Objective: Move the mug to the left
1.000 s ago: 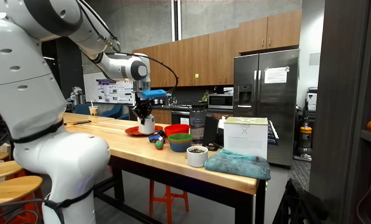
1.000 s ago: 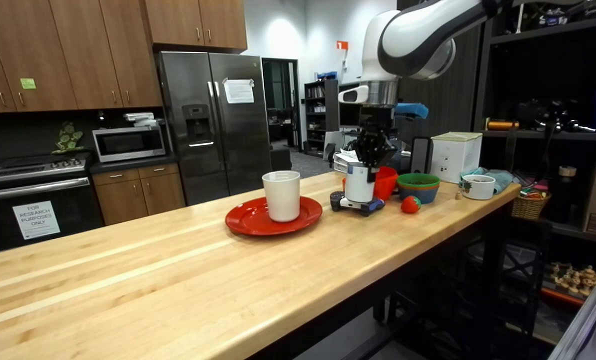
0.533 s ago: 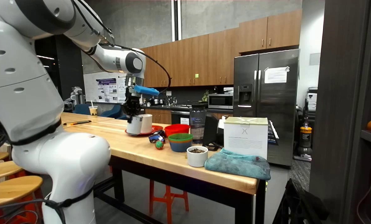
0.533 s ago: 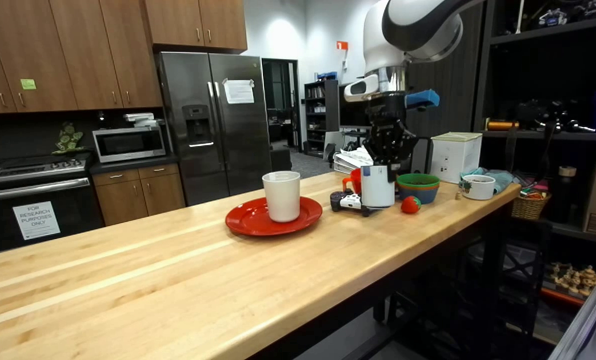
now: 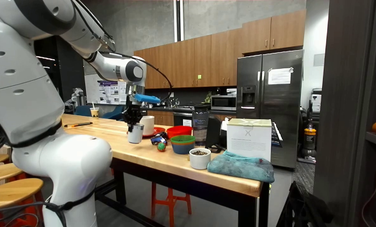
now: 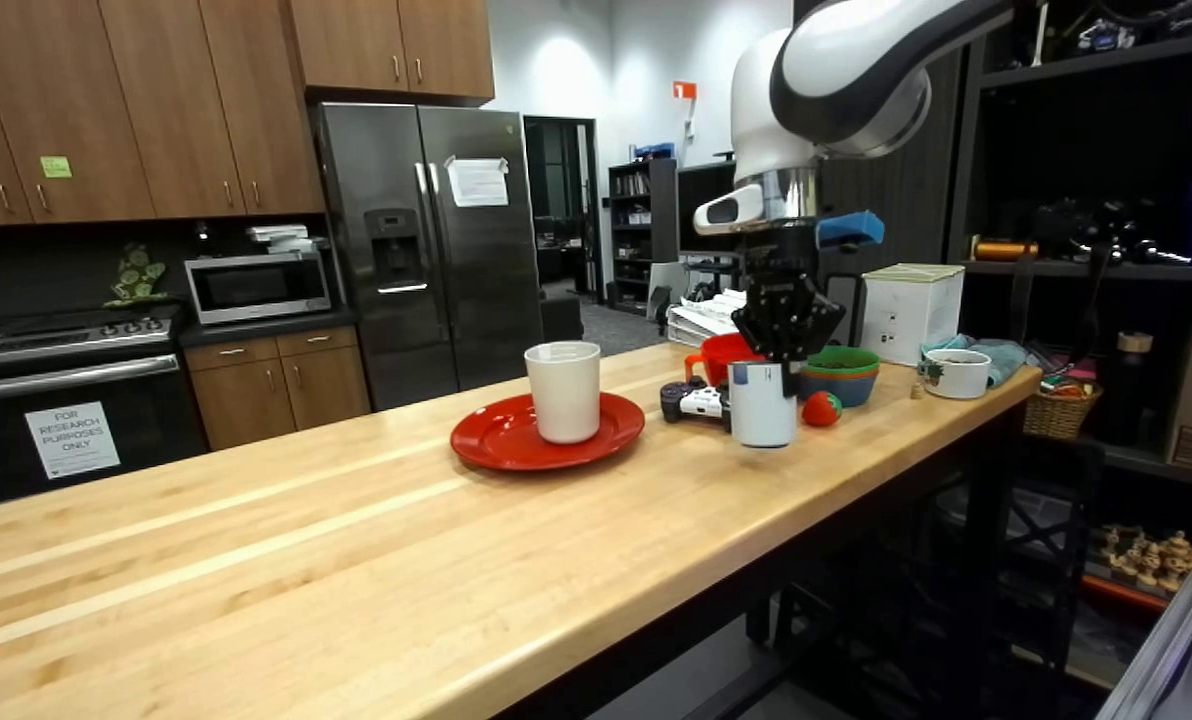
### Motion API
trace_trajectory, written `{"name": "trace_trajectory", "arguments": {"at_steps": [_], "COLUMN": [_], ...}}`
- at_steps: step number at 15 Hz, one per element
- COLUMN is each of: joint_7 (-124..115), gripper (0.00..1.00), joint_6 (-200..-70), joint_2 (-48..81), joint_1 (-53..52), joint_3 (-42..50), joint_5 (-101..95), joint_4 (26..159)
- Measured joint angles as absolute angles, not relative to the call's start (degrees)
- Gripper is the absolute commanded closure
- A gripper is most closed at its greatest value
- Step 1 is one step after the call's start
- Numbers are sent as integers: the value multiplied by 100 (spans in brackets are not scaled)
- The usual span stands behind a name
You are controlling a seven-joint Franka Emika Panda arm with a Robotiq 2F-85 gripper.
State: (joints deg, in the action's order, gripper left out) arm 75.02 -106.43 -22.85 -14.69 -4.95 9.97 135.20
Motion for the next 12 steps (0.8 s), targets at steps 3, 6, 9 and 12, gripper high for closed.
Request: {"name": "trace_trajectory", "arguments": {"at_steps": [3,6,9,12], "joint_7": [7470,7369,7312,7272], "gripper": [98,98,98,92], "joint_6": [-11142,-11559,-12025,-12383], "joint_2": [-2302,-2401,-2431,-2430], "joint_1": [-1463,-1460,-1460,-1460], "joint_3": [-488,-476,-459,-443], "joint_5": [1056,1059,1054,1026], "joint_4": [13898,14080,14215,14303]}}
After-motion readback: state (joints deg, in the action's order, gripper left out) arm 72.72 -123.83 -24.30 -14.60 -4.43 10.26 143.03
